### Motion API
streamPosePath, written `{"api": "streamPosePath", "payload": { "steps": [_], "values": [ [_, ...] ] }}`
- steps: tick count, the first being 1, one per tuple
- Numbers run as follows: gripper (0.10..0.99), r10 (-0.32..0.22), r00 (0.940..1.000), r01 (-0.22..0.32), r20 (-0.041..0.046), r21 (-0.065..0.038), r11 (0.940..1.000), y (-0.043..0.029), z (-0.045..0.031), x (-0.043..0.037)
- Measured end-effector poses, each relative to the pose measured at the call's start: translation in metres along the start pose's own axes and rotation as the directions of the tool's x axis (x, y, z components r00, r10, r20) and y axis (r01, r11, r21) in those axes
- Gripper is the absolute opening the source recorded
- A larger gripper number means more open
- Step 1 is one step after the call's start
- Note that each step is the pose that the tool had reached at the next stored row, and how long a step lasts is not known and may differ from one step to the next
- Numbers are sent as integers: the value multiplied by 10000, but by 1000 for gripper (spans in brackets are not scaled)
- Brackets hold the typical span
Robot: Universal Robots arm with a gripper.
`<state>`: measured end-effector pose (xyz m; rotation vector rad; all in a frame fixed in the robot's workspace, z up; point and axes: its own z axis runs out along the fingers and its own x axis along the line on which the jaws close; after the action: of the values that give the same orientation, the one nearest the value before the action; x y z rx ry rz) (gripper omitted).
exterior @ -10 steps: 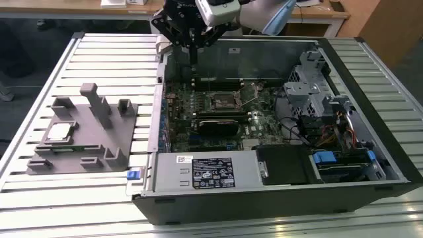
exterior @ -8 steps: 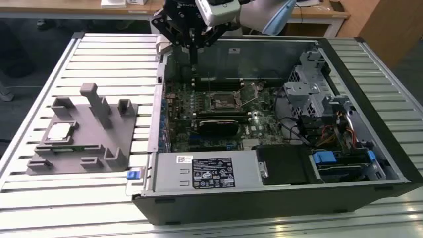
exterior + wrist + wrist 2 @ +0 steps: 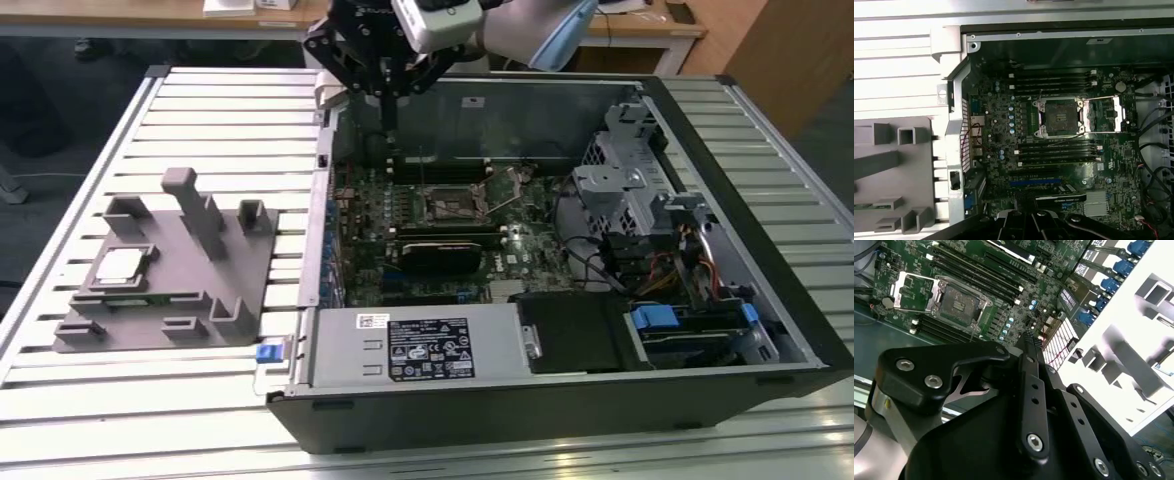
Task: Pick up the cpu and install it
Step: 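Reach for the cpu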
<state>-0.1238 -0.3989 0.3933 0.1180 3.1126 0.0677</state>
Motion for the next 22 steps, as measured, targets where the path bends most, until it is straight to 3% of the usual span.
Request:
{"api": "streamPosePath", "payload": {
  "steps": [22],
  "values": [
    [106,-1,10000,1,0,1,10000,-5,0,62]
  ]
}}
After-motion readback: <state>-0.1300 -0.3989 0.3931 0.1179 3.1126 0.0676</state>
